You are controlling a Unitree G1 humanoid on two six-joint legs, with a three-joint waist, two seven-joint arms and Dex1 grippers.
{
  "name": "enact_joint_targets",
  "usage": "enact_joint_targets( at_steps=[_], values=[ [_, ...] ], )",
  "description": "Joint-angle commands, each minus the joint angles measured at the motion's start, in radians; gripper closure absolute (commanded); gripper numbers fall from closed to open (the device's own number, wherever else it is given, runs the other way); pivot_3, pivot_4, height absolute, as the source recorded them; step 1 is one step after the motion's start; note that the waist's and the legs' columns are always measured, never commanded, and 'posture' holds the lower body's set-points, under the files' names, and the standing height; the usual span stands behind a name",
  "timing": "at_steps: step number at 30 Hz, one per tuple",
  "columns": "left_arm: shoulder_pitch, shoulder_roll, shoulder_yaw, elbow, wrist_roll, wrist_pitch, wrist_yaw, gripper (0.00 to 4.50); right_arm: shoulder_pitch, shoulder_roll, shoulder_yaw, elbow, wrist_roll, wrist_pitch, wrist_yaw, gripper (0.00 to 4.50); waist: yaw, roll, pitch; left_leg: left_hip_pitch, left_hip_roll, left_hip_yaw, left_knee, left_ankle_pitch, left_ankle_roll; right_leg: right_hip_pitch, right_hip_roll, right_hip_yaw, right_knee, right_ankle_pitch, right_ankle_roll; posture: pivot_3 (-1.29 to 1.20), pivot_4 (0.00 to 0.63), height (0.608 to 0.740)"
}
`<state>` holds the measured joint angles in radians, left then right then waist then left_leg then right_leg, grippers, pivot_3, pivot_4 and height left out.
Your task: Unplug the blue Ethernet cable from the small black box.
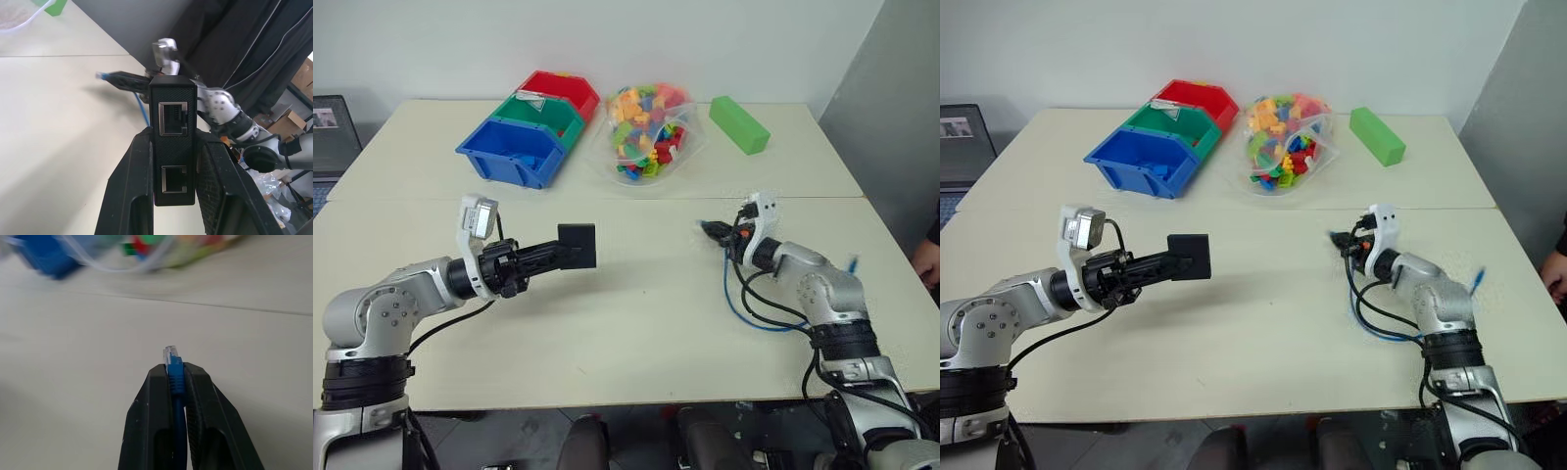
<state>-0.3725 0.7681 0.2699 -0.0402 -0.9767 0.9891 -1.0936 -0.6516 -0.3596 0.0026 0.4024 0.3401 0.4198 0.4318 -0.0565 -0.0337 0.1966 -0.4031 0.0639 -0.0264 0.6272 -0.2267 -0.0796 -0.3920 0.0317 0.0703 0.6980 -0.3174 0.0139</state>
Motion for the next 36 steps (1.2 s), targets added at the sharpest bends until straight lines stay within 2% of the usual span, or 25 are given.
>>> enact_joint_targets(
  at_steps=[1,2,3,9,13,15,17,22,27,32,34,36],
  values=[
    [0.004,0.004,0.012,-0.031,0.028,-0.048,0.011,3.72,-0.053,0.013,-0.018,0.128,-0.084,-0.145,-0.050,4.44,0.000,0.000,0.000,0.000,0.000,0.000,0.000,0.000,0.000,0.000,0.000,0.000,0.000,0.002,-0.003,0.00,0.150,0.740],
    [0.007,0.001,0.004,-0.030,0.052,-0.070,0.021,3.72,-0.057,0.015,-0.022,0.145,-0.087,-0.156,-0.038,3.74,0.000,0.000,0.000,0.000,0.000,0.000,0.000,0.000,0.000,0.000,0.000,0.001,0.000,0.002,-0.003,0.00,0.150,0.740],
    [0.009,-0.004,-0.002,-0.029,0.074,-0.094,0.028,3.72,-0.060,0.017,-0.025,0.157,-0.091,-0.167,-0.032,3.65,0.000,0.000,0.000,0.000,0.000,0.001,0.000,0.000,-0.001,-0.001,0.000,0.001,0.000,0.002,-0.003,0.00,0.150,0.740],
    [-0.010,-0.076,-0.006,0.007,0.210,-0.264,0.133,3.72,-0.029,-0.007,-0.045,0.064,-0.067,-0.169,0.046,2.31,0.002,0.000,0.000,-0.001,0.000,0.001,0.000,0.000,-0.001,-0.001,0.000,0.001,0.000,0.002,-0.003,0.00,0.150,0.740],
    [-0.034,-0.155,-0.010,0.045,0.353,-0.454,0.262,3.72,0.036,-0.059,-0.023,-0.171,-0.027,-0.115,0.168,1.45,0.009,0.001,0.000,-0.001,0.000,0.000,0.000,0.000,-0.001,-0.001,-0.001,0.001,0.001,0.002,-0.003,0.00,0.150,0.740],
    [-0.041,-0.204,-0.023,0.093,0.463,-0.601,0.349,3.72,0.075,-0.099,0.029,-0.369,0.033,-0.019,0.268,1.02,0.014,0.001,0.000,-0.001,0.000,0.000,0.000,0.000,-0.001,-0.001,-0.001,0.001,0.000,0.002,-0.003,0.00,0.150,0.740],
    [-0.042,-0.235,-0.036,0.143,0.548,-0.724,0.400,3.72,0.094,-0.128,0.076,-0.506,0.065,0.055,0.325,1.02,0.015,0.001,0.000,0.000,0.000,0.001,0.000,0.000,-0.001,-0.001,-0.001,0.001,0.000,0.002,-0.003,0.00,0.150,0.740],
    [-0.069,-0.285,-0.030,0.339,0.691,-0.978,0.518,3.72,0.075,-0.144,0.174,-0.678,0.091,0.180,0.374,1.02,0.017,0.000,0.000,0.000,0.000,0.000,0.000,0.000,-0.001,0.000,0.000,0.000,0.001,0.002,-0.003,0.00,0.150,0.740],
    [-0.096,-0.328,-0.015,0.534,0.765,-1.143,0.644,3.72,0.026,-0.117,0.224,-0.699,0.076,0.212,0.378,1.02,0.024,0.000,0.000,0.000,0.000,0.000,0.002,0.000,-0.001,0.001,-0.001,0.000,0.000,0.004,0.000,0.00,0.150,0.740],
    [-0.099,-0.351,-0.014,0.642,0.776,-1.216,0.679,3.72,0.021,-0.117,0.225,-0.714,0.100,0.237,0.409,1.02,0.026,0.000,0.000,-0.001,-0.001,0.000,0.003,0.000,-0.001,0.001,-0.001,-0.001,-0.001,0.005,0.001,0.00,0.150,0.740],
    [-0.087,-0.352,-0.016,0.649,0.772,-1.225,0.675,3.02,0.025,-0.120,0.221,-0.717,0.100,0.239,0.415,0.98,0.026,0.000,0.000,-0.001,-0.001,0.000,0.002,0.000,-0.001,0.001,-0.001,-0.002,-0.001,0.005,0.001,0.00,0.150,0.740],
    [-0.067,-0.353,-0.017,0.637,0.765,-1.213,0.668,2.56,0.031,-0.119,0.211,-0.725,0.113,0.249,0.420,0.98,0.025,0.000,0.000,-0.001,-0.001,0.000,0.002,0.000,-0.001,0.001,-0.001,-0.002,0.000,0.005,0.001,0.00,0.150,0.740]
  ],
)
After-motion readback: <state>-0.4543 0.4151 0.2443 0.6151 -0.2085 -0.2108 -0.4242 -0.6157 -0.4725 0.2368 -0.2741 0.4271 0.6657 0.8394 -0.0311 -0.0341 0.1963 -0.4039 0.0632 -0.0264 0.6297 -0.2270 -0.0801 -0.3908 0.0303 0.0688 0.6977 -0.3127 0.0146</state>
